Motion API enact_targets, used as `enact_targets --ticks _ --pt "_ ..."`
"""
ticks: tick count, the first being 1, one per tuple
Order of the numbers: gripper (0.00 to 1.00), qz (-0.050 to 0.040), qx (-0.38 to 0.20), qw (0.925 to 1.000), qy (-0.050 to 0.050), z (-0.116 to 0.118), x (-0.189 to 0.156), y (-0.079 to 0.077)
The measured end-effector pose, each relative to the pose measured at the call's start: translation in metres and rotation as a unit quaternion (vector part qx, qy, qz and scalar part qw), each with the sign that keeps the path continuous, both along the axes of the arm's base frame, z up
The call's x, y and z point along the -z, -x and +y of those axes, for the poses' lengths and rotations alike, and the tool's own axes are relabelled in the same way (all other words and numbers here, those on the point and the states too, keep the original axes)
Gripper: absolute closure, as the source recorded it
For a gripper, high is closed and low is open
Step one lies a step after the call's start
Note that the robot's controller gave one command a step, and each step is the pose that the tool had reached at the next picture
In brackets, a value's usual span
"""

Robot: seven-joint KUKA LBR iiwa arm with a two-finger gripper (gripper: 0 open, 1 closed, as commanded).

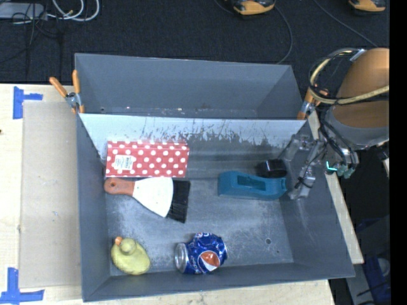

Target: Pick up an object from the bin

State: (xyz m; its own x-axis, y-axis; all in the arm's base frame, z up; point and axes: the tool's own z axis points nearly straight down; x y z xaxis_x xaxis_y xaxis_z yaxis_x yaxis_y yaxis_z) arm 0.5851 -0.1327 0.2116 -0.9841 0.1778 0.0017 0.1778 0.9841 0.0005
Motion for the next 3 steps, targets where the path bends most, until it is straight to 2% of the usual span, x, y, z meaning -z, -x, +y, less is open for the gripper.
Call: enact_targets --ticks 1,2,3 --pt "0.0 0.0023 -0.003 1.0 -0.001 0.001 0.021 -0.04" --pt "0.0 -0.0007 0.01 1.0 0.0 0.062 0.081 0.004" --pt "1.0 0.0033 -0.044 0.999 -0.001 0.081 0.104 0.006"
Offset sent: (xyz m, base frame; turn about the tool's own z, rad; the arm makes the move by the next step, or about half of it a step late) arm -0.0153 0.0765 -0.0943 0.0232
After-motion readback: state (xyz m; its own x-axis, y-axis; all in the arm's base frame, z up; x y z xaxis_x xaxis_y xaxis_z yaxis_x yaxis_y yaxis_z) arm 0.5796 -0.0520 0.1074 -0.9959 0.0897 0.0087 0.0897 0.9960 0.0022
